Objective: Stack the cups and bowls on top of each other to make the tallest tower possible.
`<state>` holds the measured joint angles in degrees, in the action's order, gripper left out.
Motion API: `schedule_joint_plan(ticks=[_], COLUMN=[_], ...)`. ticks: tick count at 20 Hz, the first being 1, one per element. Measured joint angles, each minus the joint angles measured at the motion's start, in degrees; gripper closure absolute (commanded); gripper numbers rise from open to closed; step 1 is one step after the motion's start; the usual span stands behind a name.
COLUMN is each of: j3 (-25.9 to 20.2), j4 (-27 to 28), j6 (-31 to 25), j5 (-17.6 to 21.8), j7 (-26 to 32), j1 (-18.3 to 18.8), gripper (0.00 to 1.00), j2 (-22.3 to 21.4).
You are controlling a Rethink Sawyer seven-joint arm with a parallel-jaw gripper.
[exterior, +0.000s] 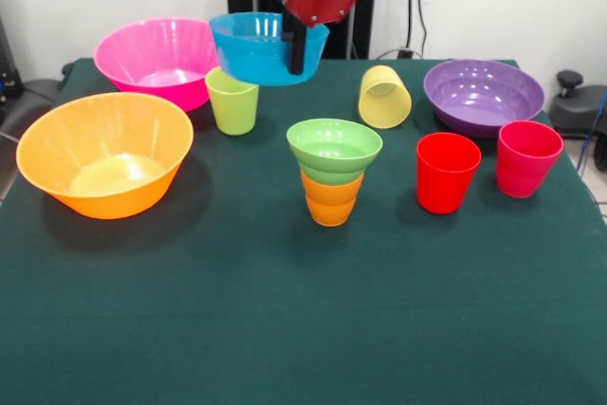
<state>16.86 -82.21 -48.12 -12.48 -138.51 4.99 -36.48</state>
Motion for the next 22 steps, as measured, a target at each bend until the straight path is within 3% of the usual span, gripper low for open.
schedule_joint_plan(ticks=[22], j3=[-3.4], j4=[8.8], j6=[0.0], j5=[0.7], j7=[0.0], j1=[0.0], gripper=[1.0], j2=[1.7])
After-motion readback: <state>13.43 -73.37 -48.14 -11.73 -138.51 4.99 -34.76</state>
